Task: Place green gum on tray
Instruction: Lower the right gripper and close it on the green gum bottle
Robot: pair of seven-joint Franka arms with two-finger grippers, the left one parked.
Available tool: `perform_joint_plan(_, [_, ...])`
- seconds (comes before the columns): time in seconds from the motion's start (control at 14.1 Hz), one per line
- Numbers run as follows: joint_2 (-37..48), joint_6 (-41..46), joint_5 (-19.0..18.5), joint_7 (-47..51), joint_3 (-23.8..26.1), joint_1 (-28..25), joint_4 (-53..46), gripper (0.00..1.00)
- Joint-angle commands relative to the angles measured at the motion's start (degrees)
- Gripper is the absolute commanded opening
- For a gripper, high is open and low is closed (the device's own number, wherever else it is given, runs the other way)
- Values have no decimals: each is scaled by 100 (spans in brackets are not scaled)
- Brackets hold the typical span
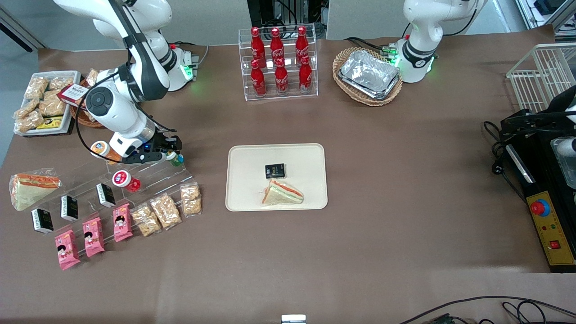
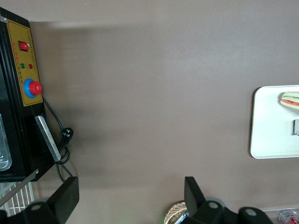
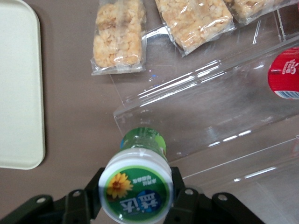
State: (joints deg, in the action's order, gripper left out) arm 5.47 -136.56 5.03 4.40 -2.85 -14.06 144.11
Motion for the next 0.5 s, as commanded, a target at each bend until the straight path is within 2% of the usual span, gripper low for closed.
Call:
perform_joint_plan(0.0, [-19, -73, 16, -316, -40, 25, -23, 40])
perform_joint_plan(0.14, [24, 6, 16, -536, -92, 69, -189, 40])
perform_joint_plan(0.43, [-28, 1382, 25, -757, -93, 245, -1303, 40])
